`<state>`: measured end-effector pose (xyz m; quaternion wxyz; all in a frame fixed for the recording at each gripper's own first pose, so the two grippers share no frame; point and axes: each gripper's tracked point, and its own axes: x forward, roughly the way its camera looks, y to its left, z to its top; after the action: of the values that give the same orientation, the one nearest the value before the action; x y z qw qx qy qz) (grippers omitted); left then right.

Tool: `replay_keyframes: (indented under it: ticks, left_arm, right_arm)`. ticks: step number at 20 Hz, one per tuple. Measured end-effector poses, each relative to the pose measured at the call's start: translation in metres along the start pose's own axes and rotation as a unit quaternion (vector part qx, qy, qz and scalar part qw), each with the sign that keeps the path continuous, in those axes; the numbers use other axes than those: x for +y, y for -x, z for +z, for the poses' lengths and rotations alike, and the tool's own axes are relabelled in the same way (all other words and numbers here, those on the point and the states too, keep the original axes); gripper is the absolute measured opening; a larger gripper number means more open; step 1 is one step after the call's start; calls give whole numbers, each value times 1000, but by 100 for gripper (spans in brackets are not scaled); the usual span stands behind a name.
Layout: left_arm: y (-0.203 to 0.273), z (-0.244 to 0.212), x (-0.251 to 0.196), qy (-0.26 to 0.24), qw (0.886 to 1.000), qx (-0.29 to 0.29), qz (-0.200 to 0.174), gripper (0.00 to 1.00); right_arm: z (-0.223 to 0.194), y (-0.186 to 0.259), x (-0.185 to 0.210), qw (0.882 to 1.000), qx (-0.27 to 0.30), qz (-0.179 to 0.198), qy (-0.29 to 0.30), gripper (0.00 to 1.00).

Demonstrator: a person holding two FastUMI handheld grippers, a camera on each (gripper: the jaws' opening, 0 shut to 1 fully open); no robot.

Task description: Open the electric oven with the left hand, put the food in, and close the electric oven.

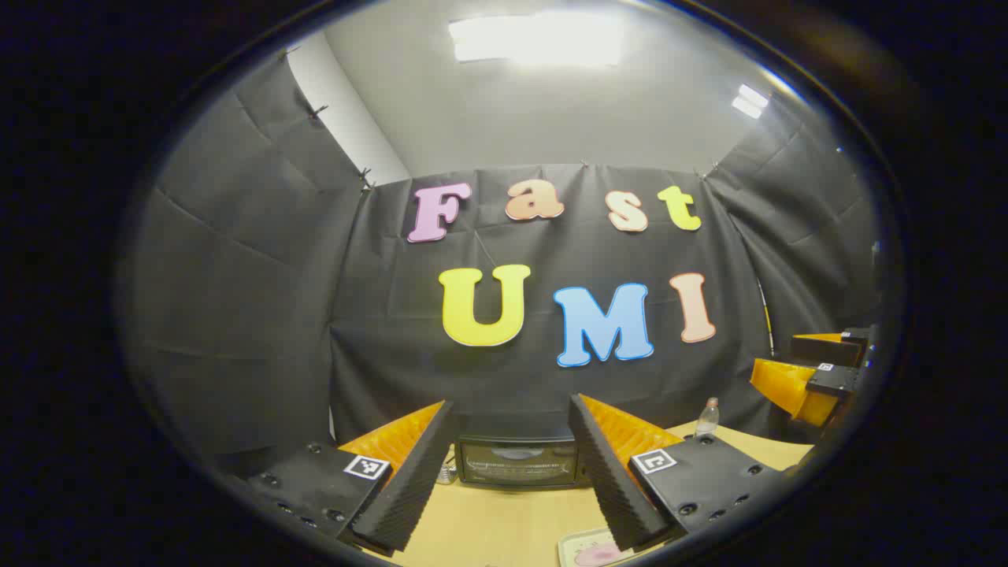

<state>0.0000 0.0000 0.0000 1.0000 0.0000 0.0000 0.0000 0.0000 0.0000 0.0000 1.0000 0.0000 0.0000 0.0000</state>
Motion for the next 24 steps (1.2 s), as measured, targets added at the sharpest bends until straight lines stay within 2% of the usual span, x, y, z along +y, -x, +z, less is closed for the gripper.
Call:
replay_keyframes:
  ticks: [2,3,10,16,17,21,24]
  left_arm:
    - [-2,0,-3,-3,1000,0,-2,91]
    - [-4,1,-5,-4,1000,-1,-4,100]
    - [-16,-3,-20,-6,1000,4,-6,100]
    - [-36,-10,-37,-17,1000,8,-5,100]
    - [-39,-15,-40,-19,1000,12,-3,96]
    - [-67,-30,-45,-28,999,22,-3,96]
    - [-102,-43,-40,-27,999,30,-9,96]
  right_arm:
    - [0,-2,-5,1000,-1,-5,-5,96]
    - [-1,-2,-8,1000,-1,-9,-6,96]
    - [-5,-10,-22,1000,-1,-15,-8,97]
    - [-18,-21,-25,1000,0,6,-5,97]
    - [-23,-21,-23,1000,3,15,-7,97]
    - [-36,-27,-23,1000,9,30,-5,97]
    - [-42,-32,-24,1000,19,24,-7,97]
